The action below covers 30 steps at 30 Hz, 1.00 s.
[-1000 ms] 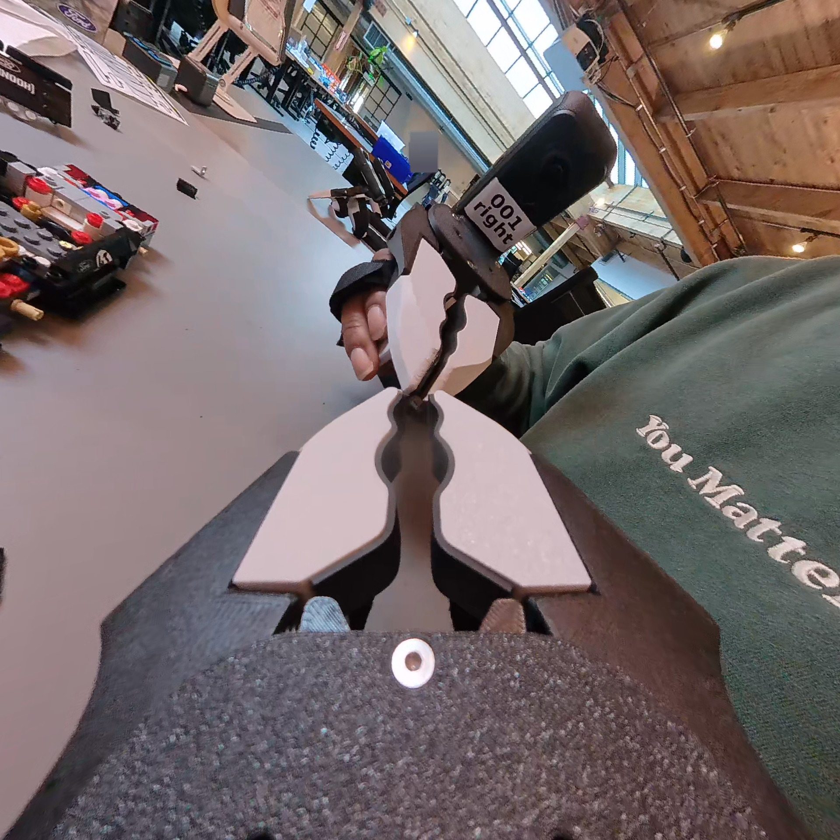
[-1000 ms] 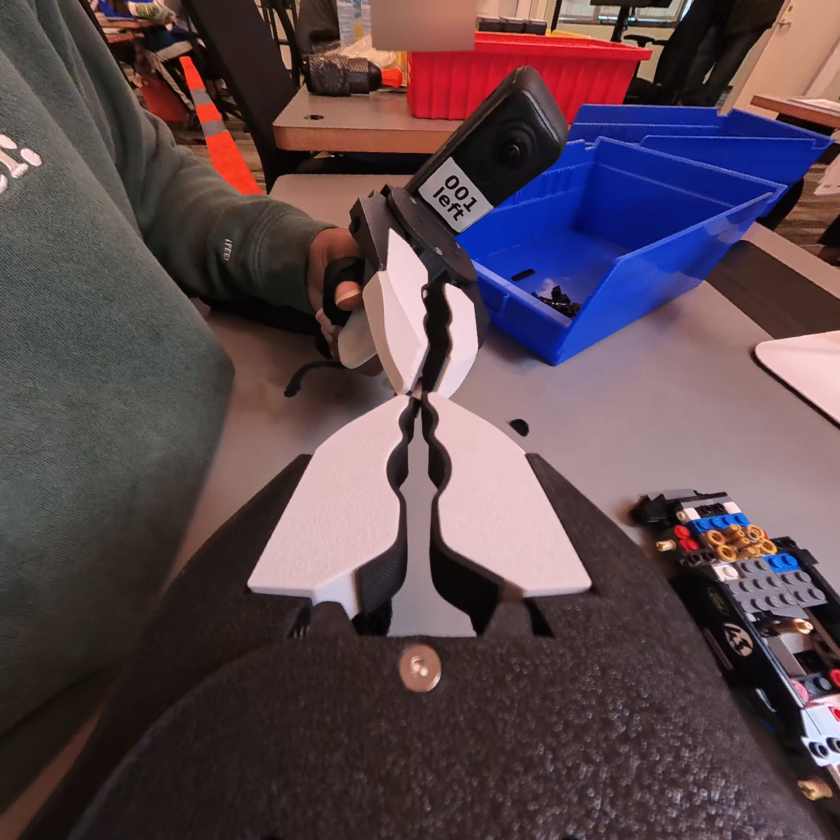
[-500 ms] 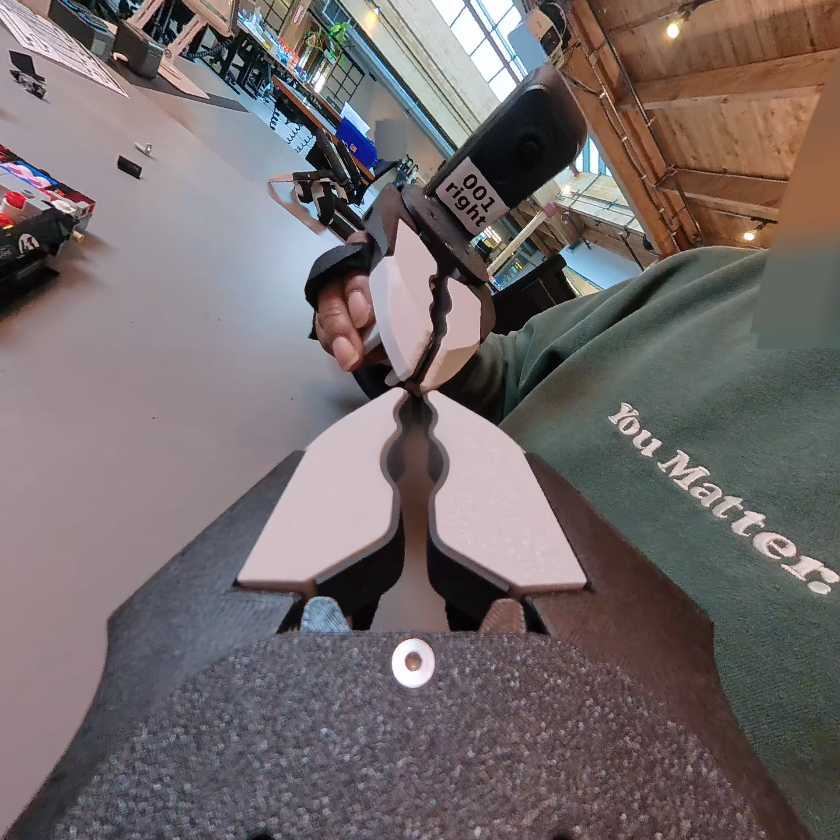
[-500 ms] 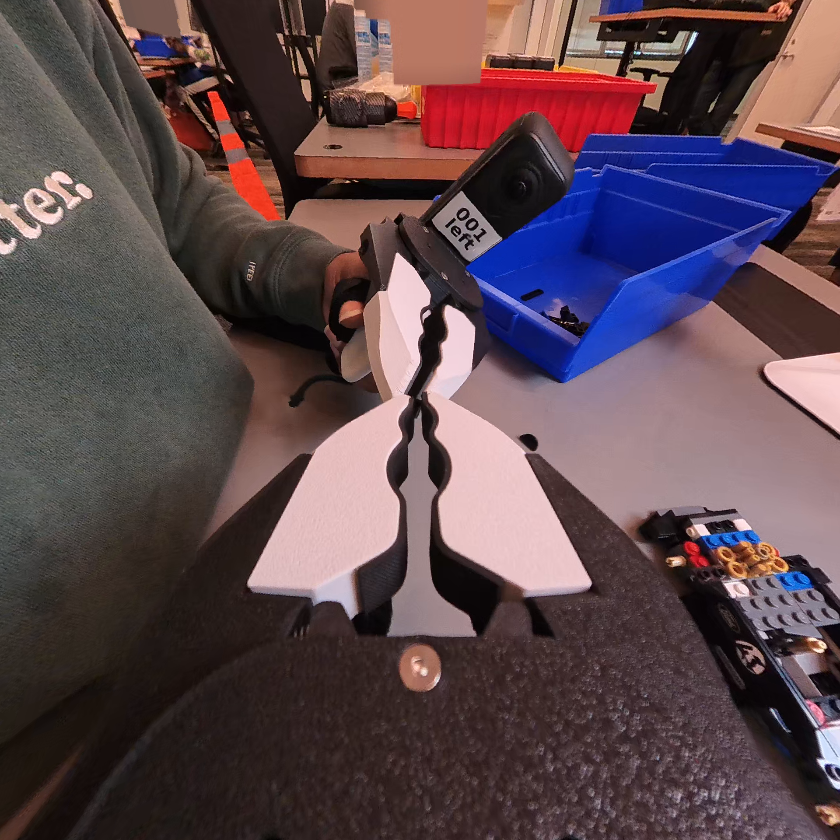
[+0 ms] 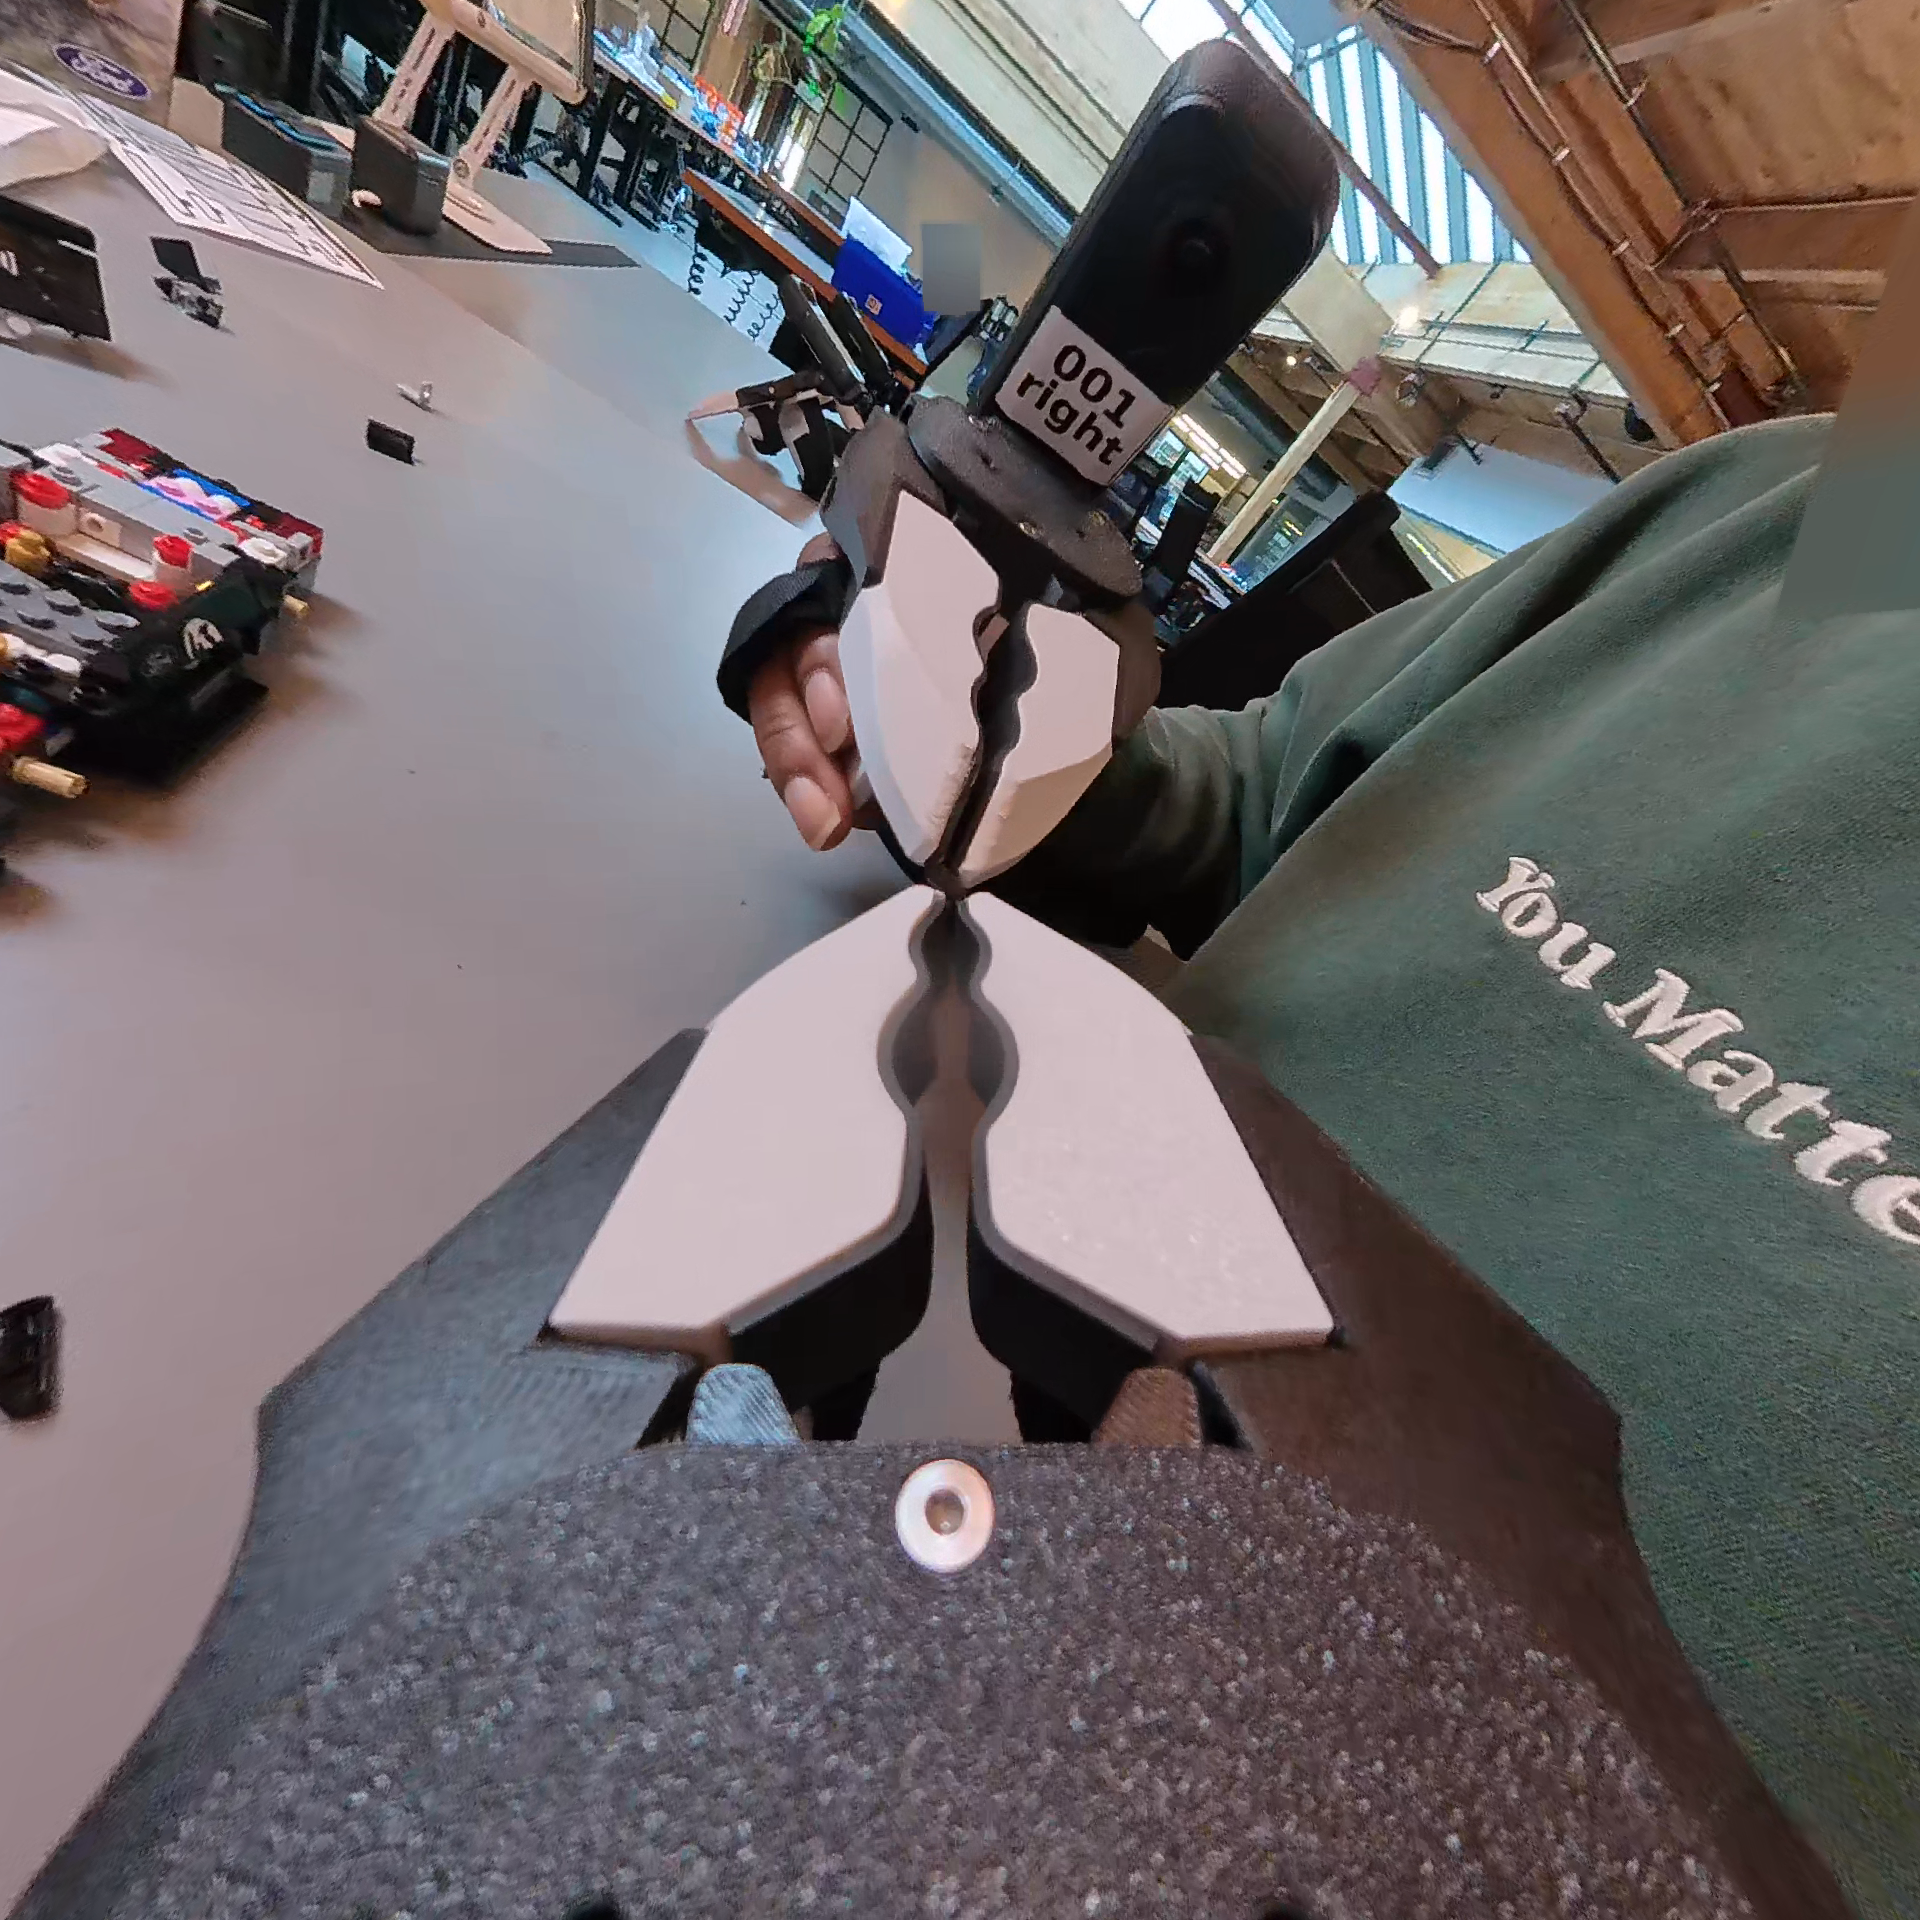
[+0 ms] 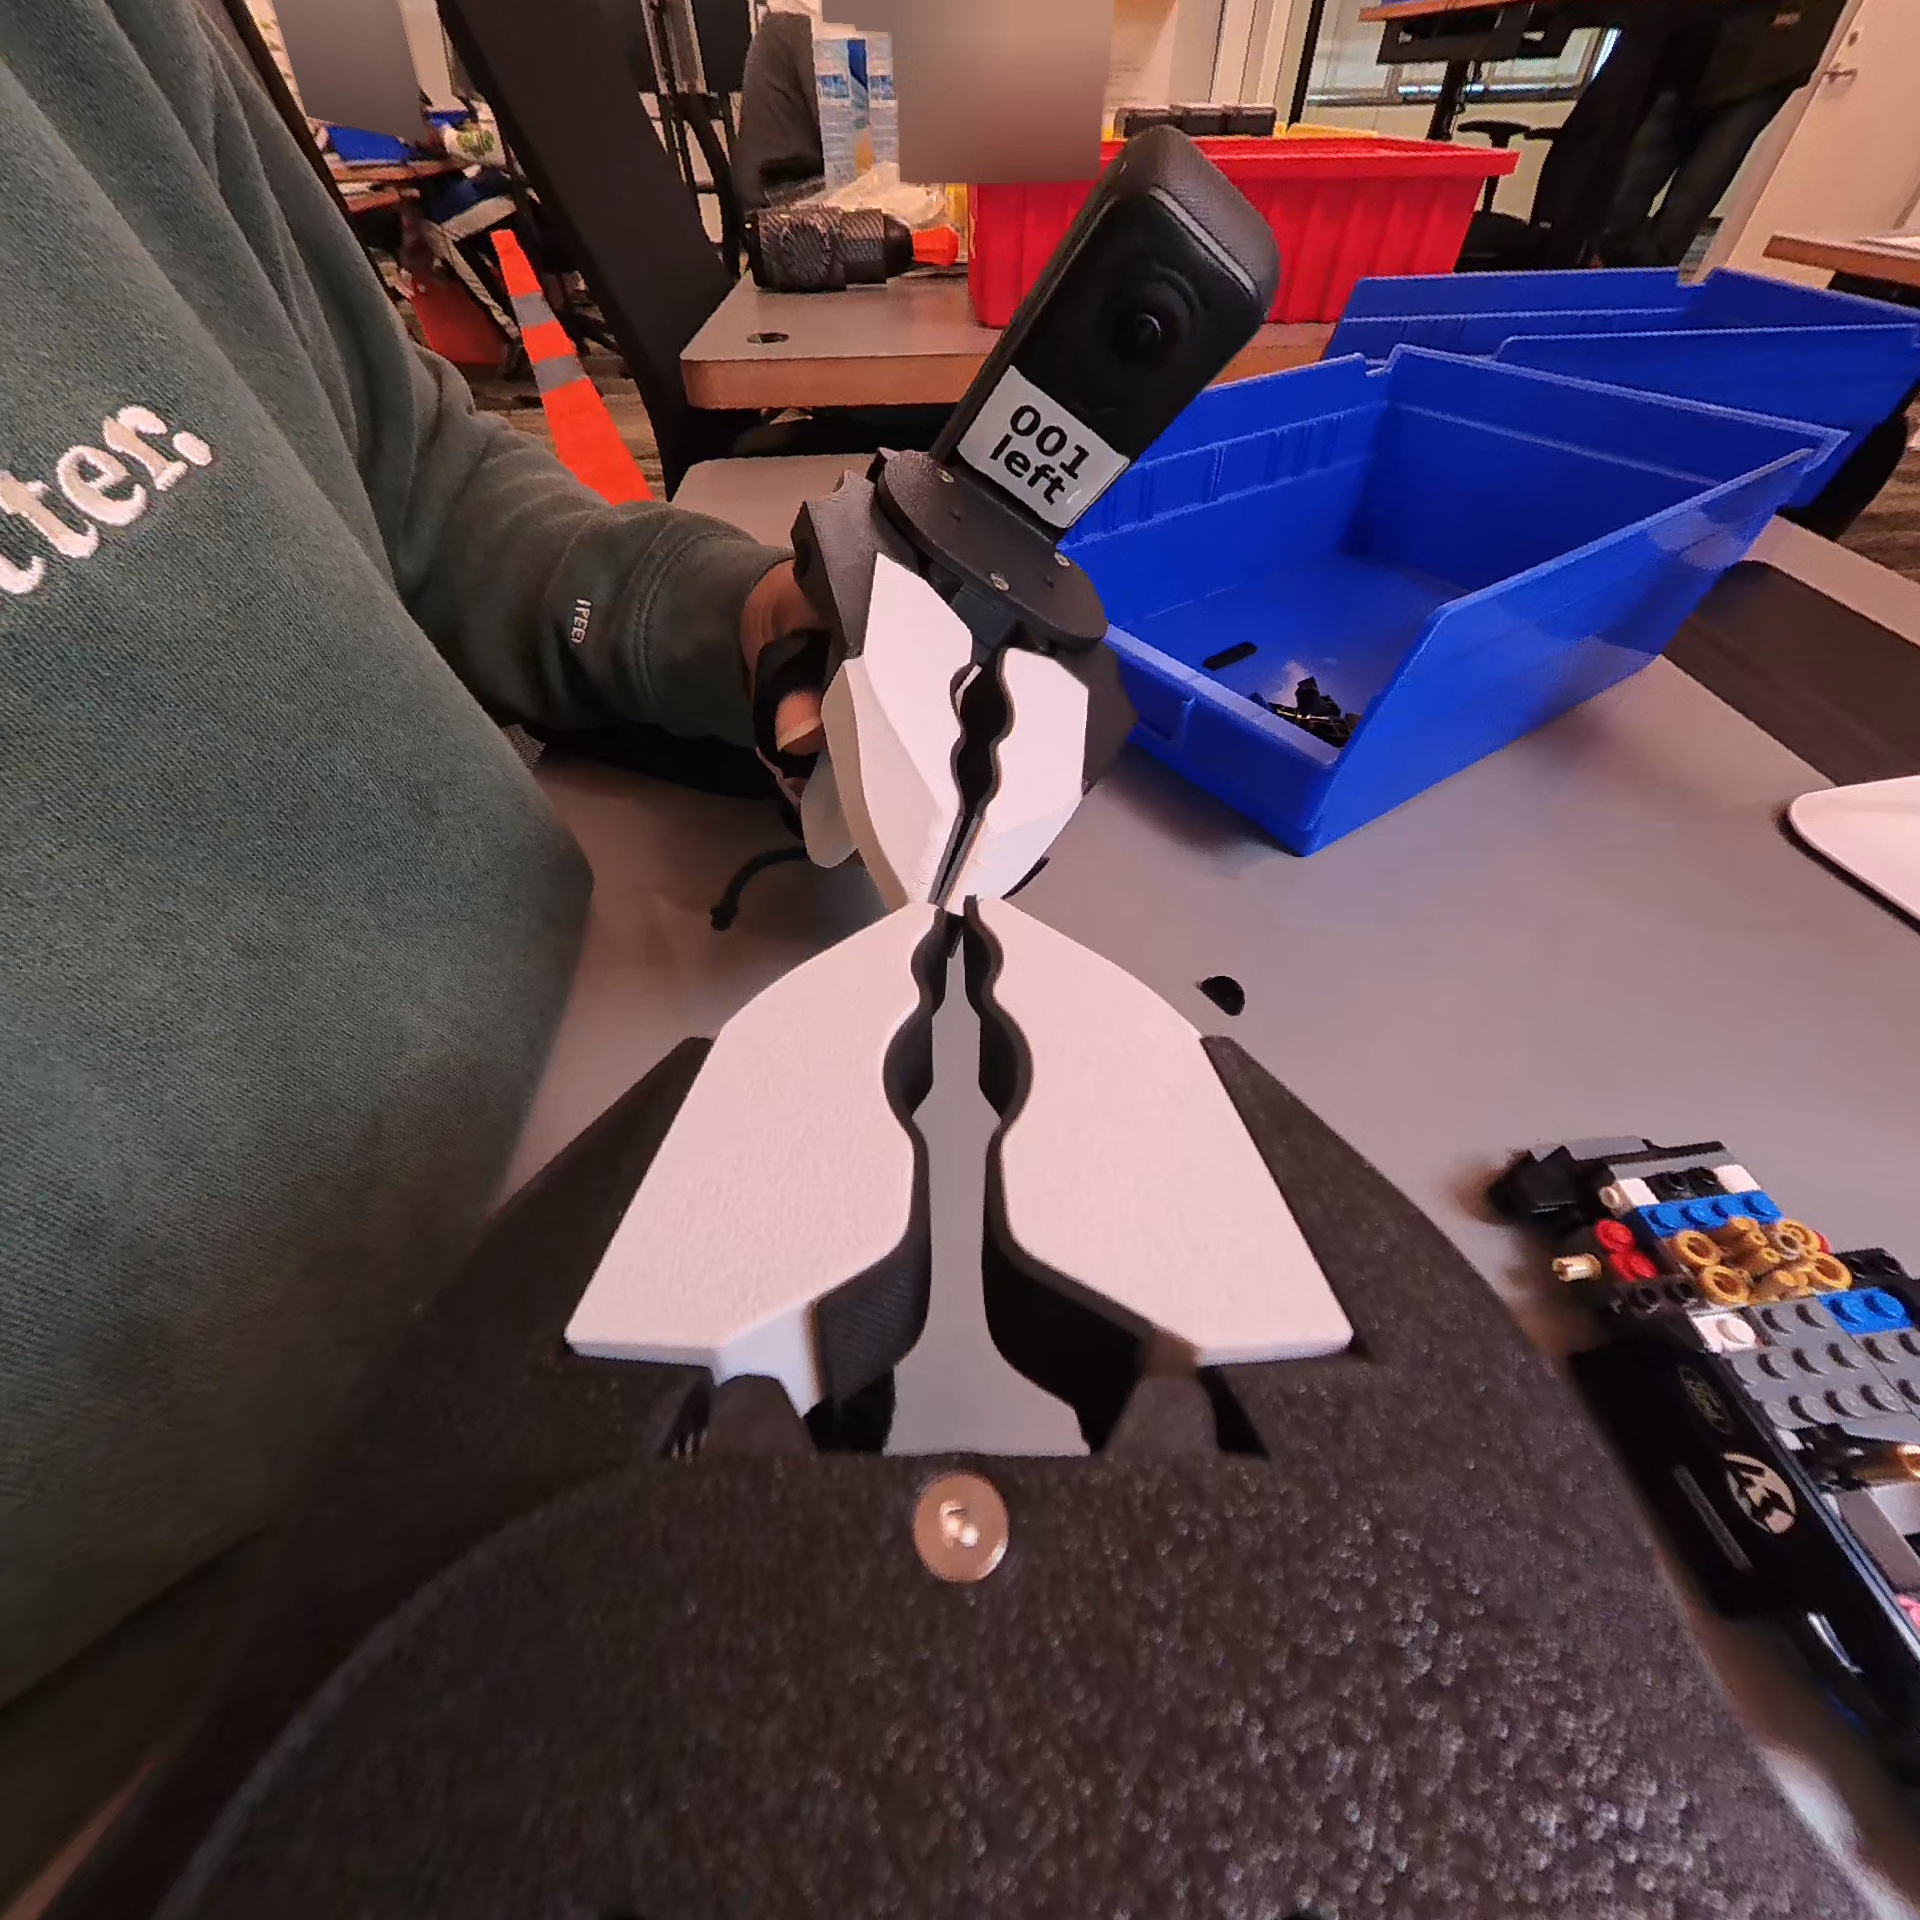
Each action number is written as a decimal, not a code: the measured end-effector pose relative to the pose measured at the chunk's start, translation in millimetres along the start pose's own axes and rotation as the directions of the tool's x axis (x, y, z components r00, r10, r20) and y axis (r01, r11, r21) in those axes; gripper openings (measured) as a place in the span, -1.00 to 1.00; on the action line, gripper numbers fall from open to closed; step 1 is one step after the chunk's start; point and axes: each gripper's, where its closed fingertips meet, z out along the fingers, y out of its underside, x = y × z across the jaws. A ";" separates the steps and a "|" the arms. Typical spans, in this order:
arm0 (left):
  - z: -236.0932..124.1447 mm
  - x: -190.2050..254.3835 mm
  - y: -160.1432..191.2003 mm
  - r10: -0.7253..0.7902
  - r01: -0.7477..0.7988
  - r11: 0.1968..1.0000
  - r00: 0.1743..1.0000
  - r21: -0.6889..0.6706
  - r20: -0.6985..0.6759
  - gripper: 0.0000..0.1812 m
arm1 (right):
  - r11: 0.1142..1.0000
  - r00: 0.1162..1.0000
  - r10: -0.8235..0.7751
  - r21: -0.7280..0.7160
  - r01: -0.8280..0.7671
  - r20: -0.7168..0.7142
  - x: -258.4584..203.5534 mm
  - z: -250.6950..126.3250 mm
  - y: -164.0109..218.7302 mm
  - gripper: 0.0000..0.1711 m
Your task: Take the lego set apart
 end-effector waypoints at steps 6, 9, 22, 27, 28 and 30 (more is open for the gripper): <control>-1.5 -6.5 0.7 0.025 -0.025 1.000 0.999 -0.011 0.047 -1.00 | 1.000 1.000 0.006 -0.004 -0.006 -0.022 5.0 -2.4 1.4 -0.97; -6.5 -17.9 0.5 0.058 -0.055 0.998 0.990 -0.028 0.126 -1.00 | 0.999 0.998 0.015 -0.044 -0.018 -0.064 15.4 -4.9 10.7 -0.97; -9.8 -33.0 12.1 0.105 -0.080 0.990 0.968 -0.116 0.227 -1.00 | 0.997 0.996 0.012 -0.069 -0.018 -0.092 21.5 -1.8 21.0 -0.96; 0.0 -16.0 7.9 0.042 -0.037 0.998 0.994 -0.051 0.104 -0.90 | 1.000 0.999 0.019 -0.023 -0.020 -0.036 8.5 4.6 11.7 -0.96; 1.0 -14.7 9.1 0.059 -0.053 0.997 0.993 -0.061 0.101 -0.89 | 1.000 0.999 0.021 -0.021 -0.022 -0.029 7.0 5.4 11.6 -0.96; 2.2 -13.0 10.4 0.082 -0.075 0.995 0.992 -0.070 0.099 -0.91 | 0.999 1.000 0.024 -0.022 -0.025 -0.016 4.7 6.6 12.2 -0.96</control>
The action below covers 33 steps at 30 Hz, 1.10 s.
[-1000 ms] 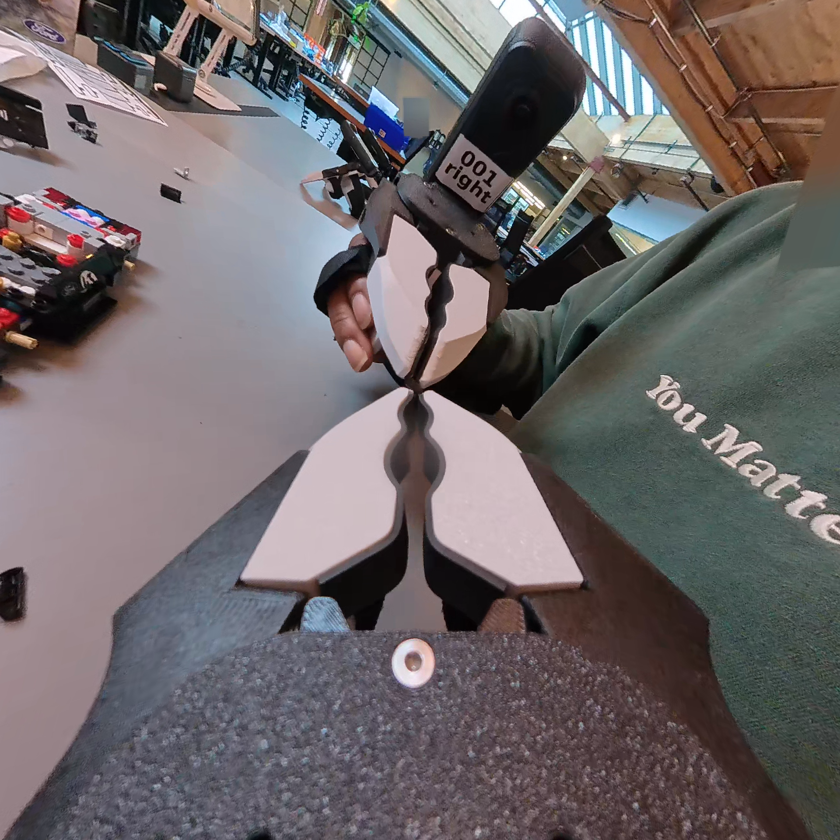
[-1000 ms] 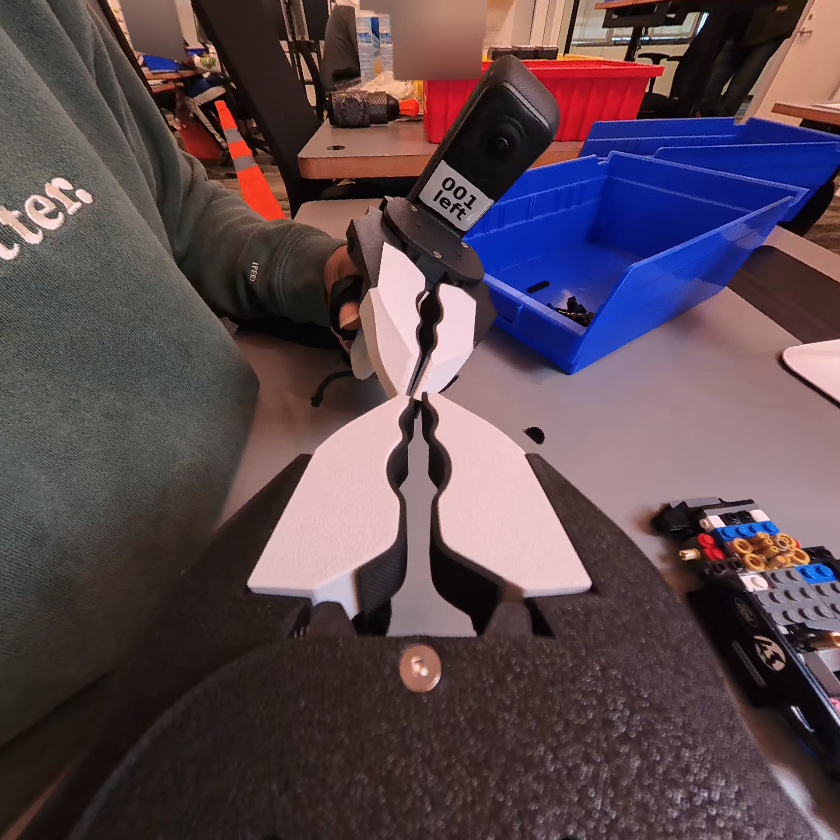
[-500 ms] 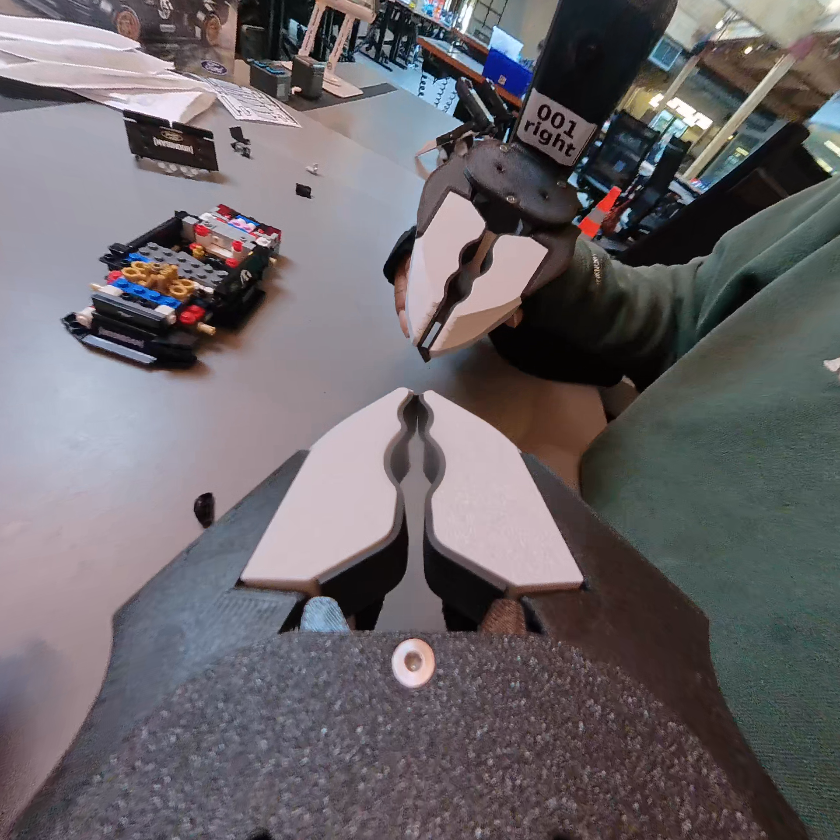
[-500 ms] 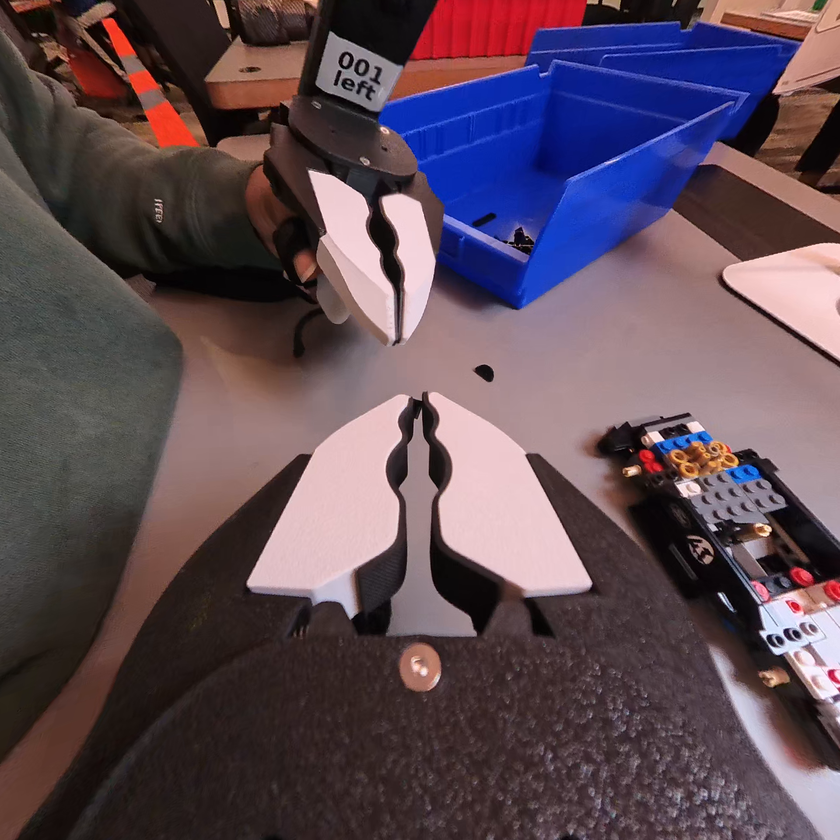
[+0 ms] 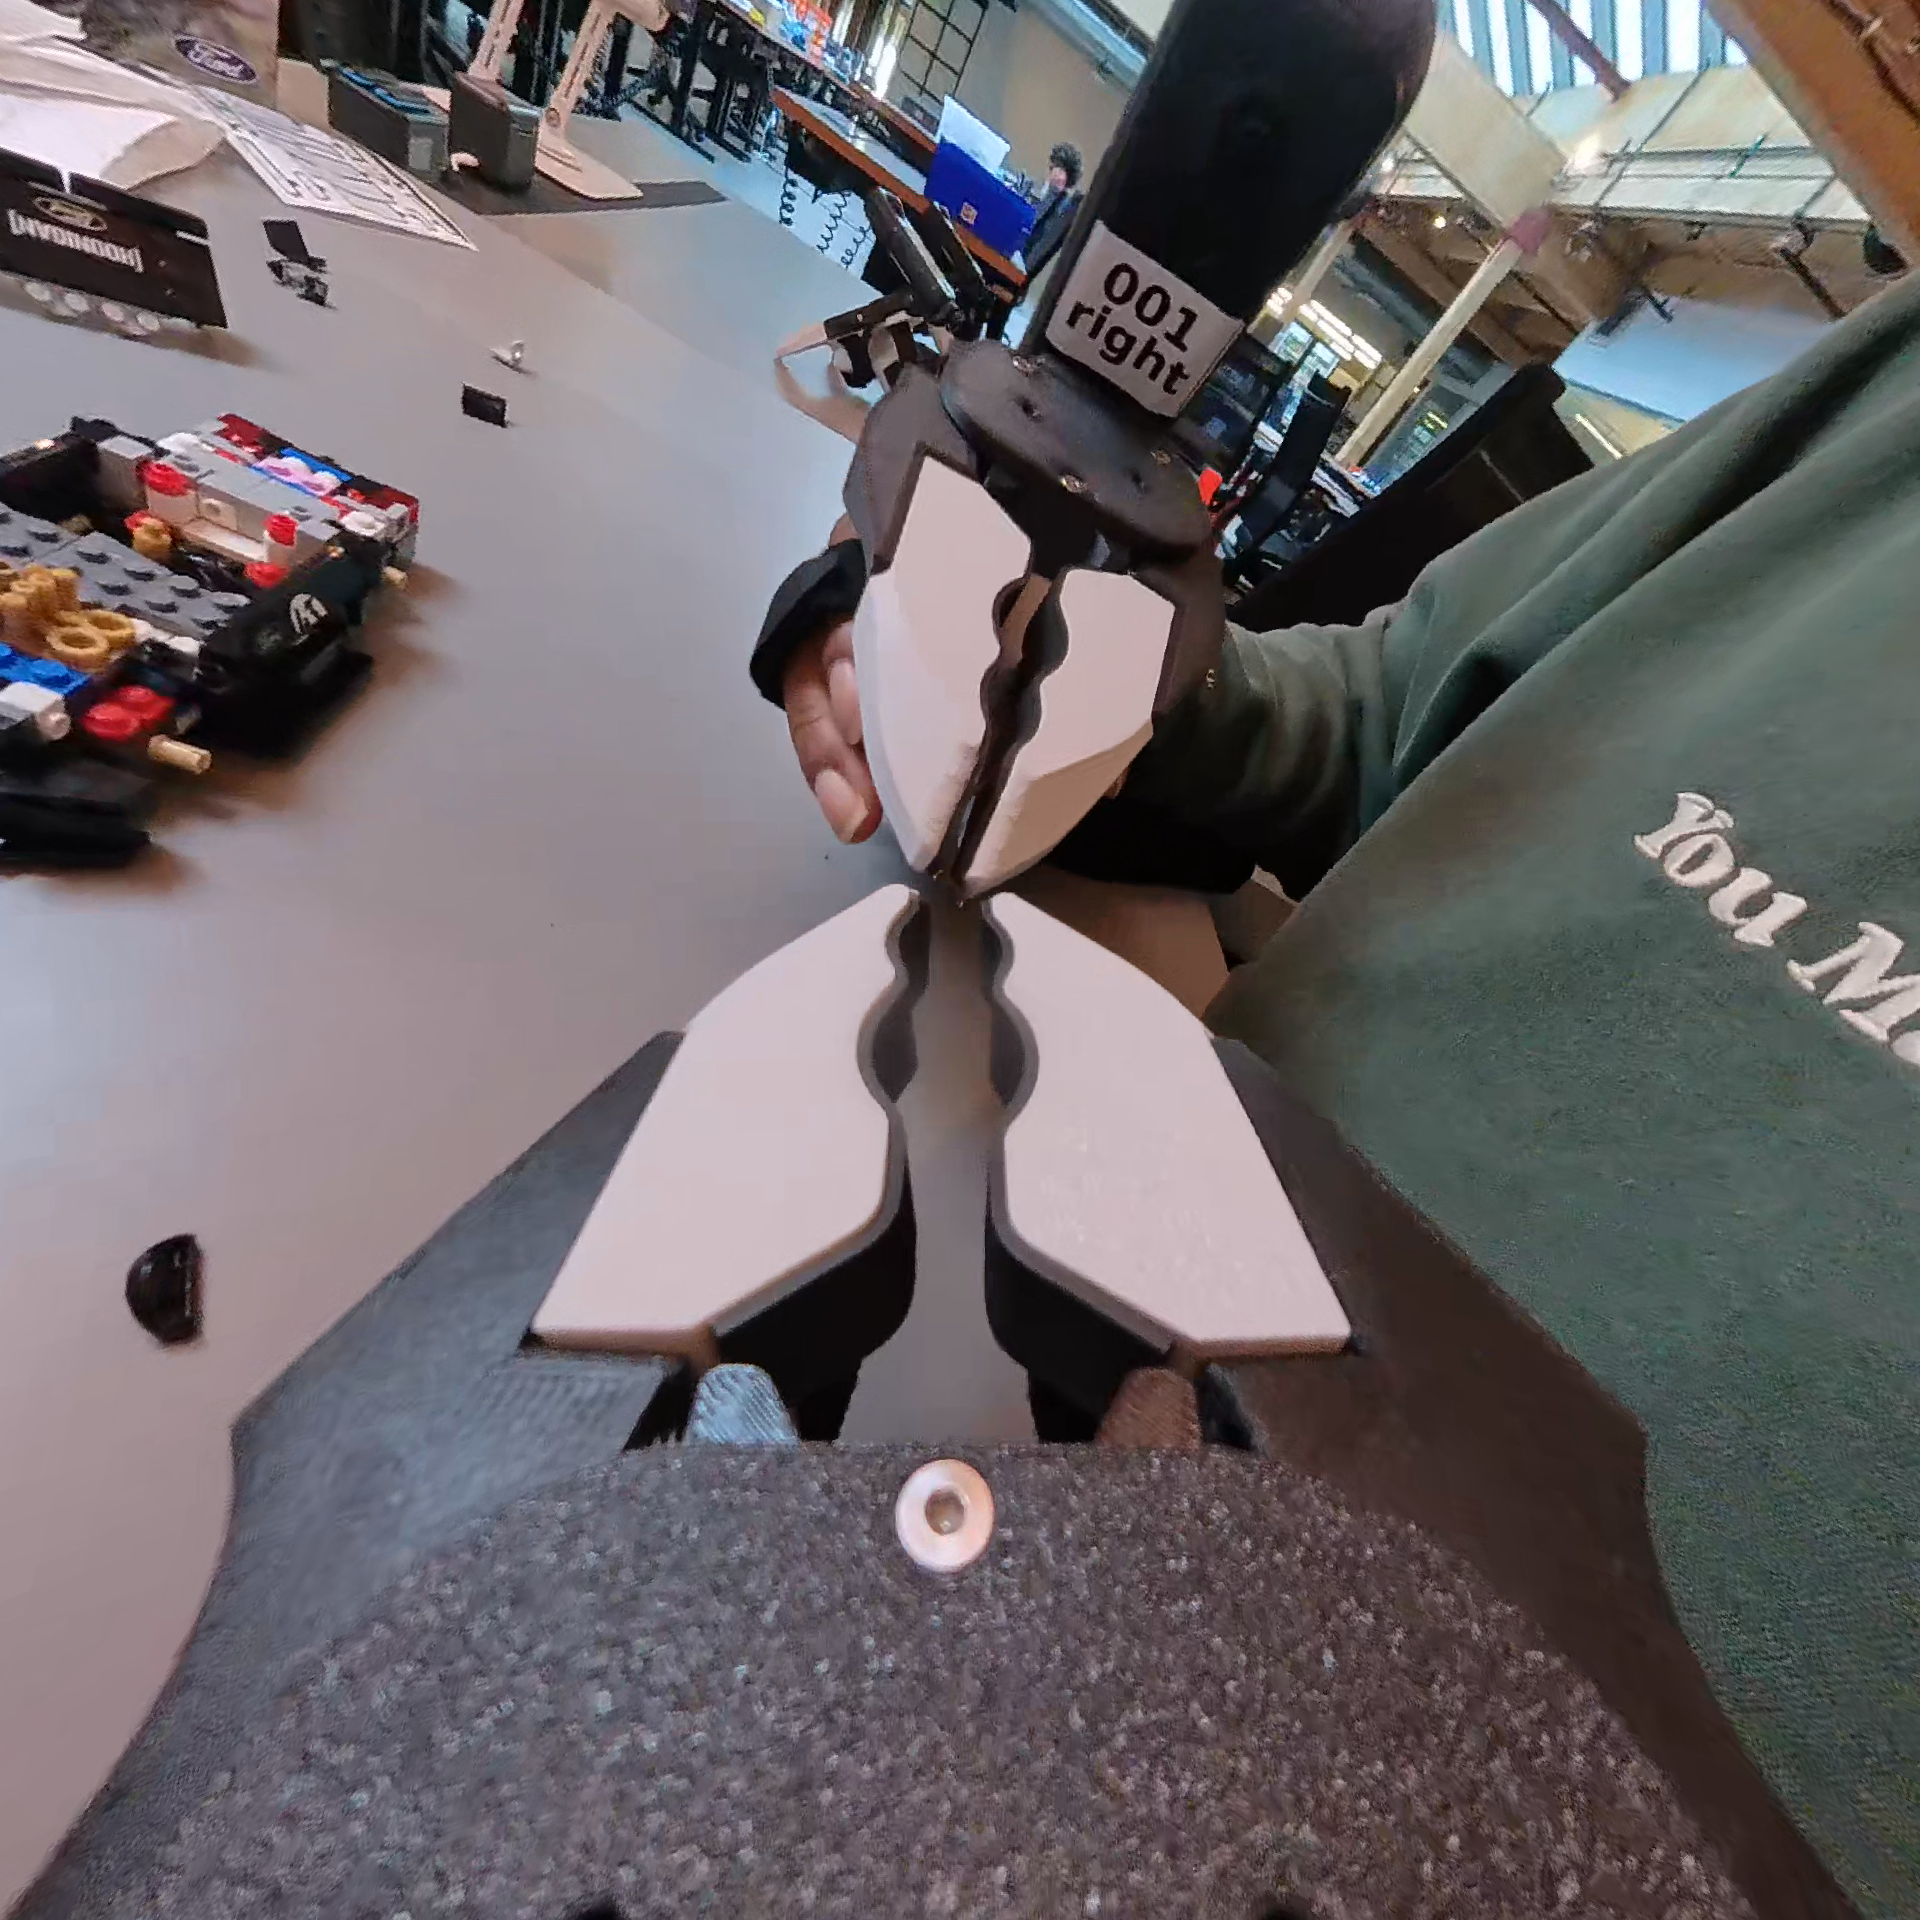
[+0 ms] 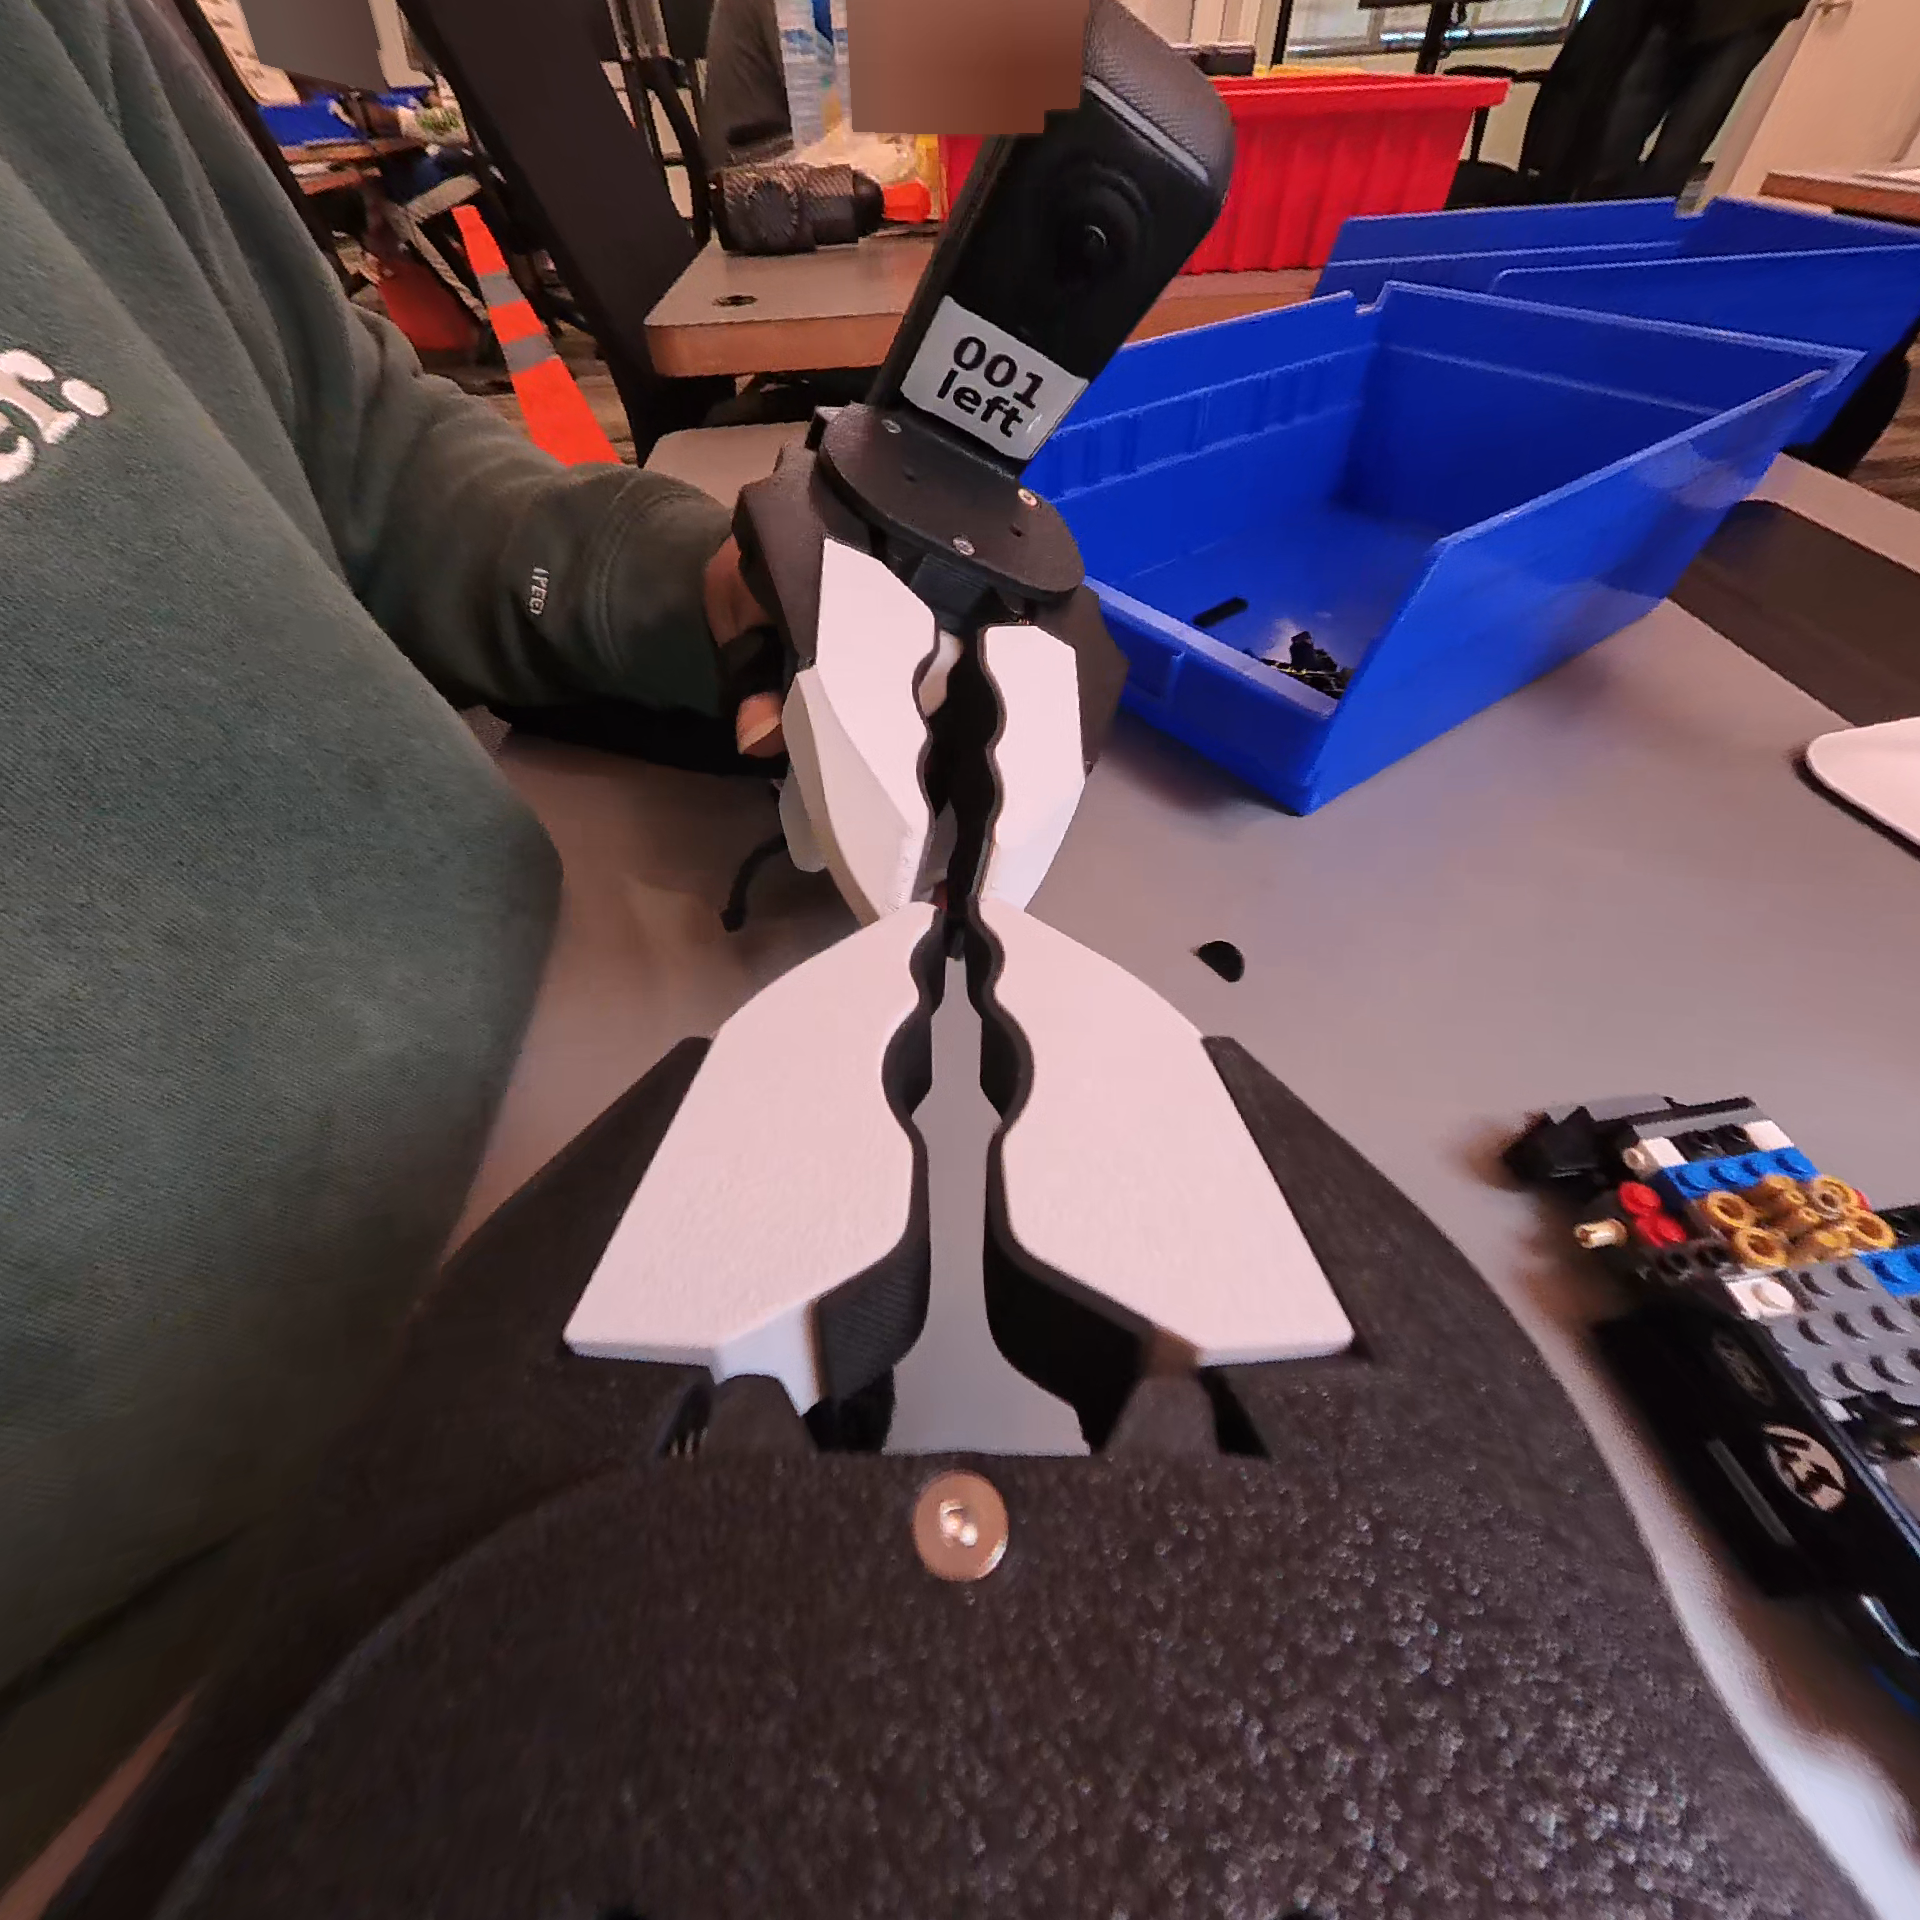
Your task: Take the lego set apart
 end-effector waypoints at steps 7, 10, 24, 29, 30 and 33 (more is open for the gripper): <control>-1.7 1.7 -1.0 0.018 -0.018 1.000 1.000 0.000 -0.003 -1.00 | 1.000 1.000 0.016 0.010 -0.016 0.013 -0.7 -1.0 -0.8 -0.95; -9.3 -3.8 -6.6 0.031 -0.032 0.999 0.999 0.012 0.034 -1.00 | 0.999 1.000 0.023 0.023 -0.023 0.003 2.3 -4.3 -3.0 -0.94; -32.7 -26.3 26.5 0.242 -0.177 0.931 0.954 -0.319 0.178 -0.78 | 0.998 0.990 0.042 -0.031 -0.046 -0.134 31.9 -20.5 6.4 -0.92; -19.1 -32.0 63.8 0.320 -0.203 0.842 0.933 -0.499 0.162 -0.72 | 0.995 0.989 0.051 -0.074 -0.062 -0.139 32.9 -17.1 14.9 -0.93; -16.1 -31.5 69.6 0.320 -0.199 0.830 0.935 -0.522 0.153 -0.73 | 0.995 0.989 0.045 -0.086 -0.057 -0.139 32.4 -16.0 16.6 -0.93; -14.6 -39.9 76.7 0.375 -0.214 0.795 0.909 -0.567 0.183 -0.79 | 0.993 0.989 0.036 -0.110 -0.052 -0.141 31.6 -15.0 20.1 -0.93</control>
